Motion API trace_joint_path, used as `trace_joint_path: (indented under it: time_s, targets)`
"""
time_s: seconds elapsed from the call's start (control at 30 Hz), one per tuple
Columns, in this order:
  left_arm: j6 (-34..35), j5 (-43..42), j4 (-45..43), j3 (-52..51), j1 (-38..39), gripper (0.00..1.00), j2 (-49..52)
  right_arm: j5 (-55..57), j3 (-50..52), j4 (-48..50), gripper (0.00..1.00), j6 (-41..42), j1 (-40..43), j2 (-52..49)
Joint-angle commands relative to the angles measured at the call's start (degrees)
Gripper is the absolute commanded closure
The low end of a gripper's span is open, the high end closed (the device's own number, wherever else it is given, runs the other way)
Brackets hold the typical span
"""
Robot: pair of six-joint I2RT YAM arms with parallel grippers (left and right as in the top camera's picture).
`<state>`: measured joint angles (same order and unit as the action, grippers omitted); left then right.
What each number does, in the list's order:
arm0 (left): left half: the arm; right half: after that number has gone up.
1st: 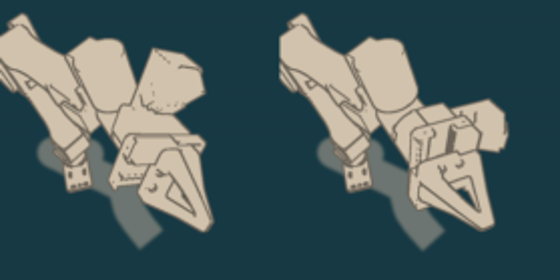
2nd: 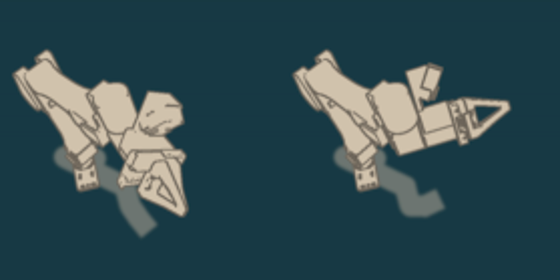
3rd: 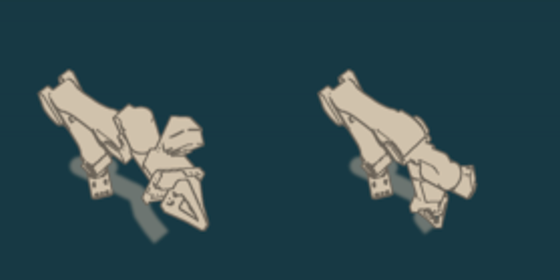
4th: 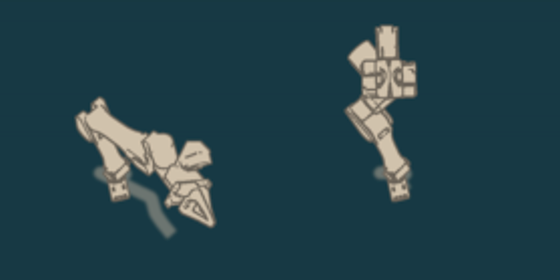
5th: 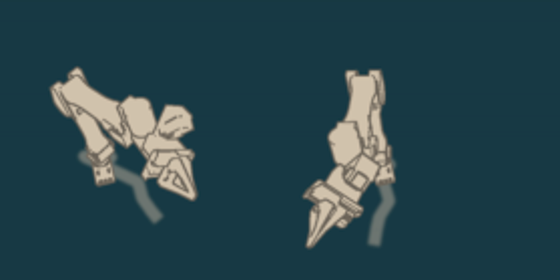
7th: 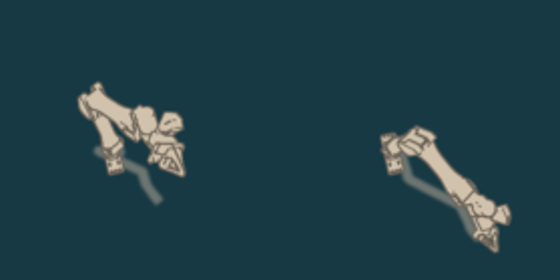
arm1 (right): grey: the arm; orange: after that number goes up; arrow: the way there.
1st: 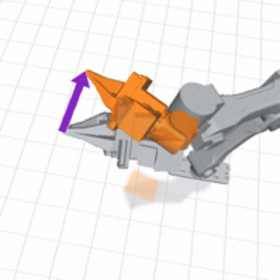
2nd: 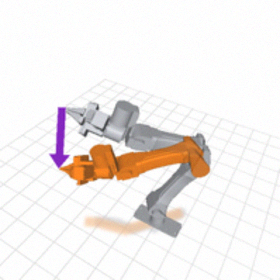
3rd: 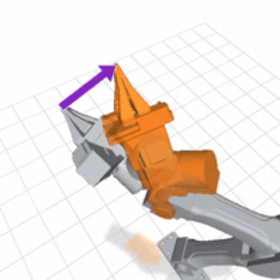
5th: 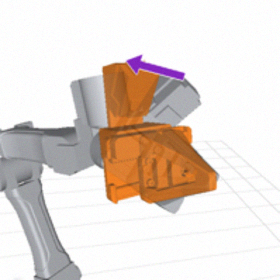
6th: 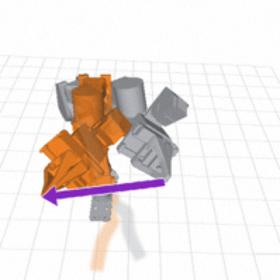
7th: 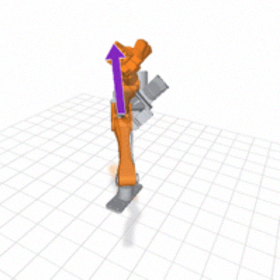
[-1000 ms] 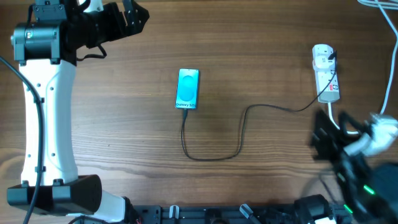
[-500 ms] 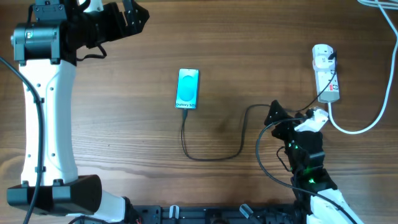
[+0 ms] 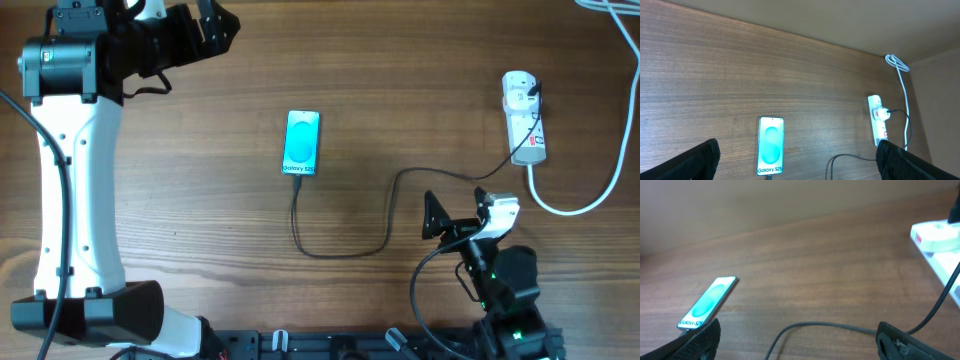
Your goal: Plug charger to phone and switch on socket
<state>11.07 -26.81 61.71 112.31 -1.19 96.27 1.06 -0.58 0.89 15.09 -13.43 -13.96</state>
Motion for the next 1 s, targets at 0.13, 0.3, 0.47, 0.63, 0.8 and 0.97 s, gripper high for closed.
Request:
trace_joint_path:
  time_s: [0.13, 0.3, 0.47, 0.63, 0.8, 0.97]
  targets:
    - [-0.28, 0.13, -0.13, -0.22, -0.11, 0.0, 0.28, -0.98, 0.28, -0.5, 0.0, -7.56, -0.11, 9.27]
    - [-0.28, 0.13, -0.13, -0.22, -0.11, 0.0, 0.28, -0.98, 0.28, -0.48, 0.0, -7.56, -0.11, 13.77]
    - [-0.28, 0.13, -0.13, -0.22, -0.11, 0.0, 0.28, -0.98, 0.28, -0.5, 0.0, -7.58, -0.11, 13.68]
    - [-0.28, 0.13, -0.13, -0.22, -0.11, 0.0, 0.28, -0.98, 0.28, -0.5, 0.0, -7.58, -0.11, 13.68]
    - [-0.28, 0.13, -0.13, -0.22, -0.11, 0.0, 0.28, -0.98, 0.28, -0.5, 0.0, -7.58, -0.11, 13.68]
    - [-0.31, 0.15, -0.13, -0.22, -0.11, 0.0, 0.28, -0.98, 0.28, -0.5, 0.0, -7.56, -0.11, 13.68]
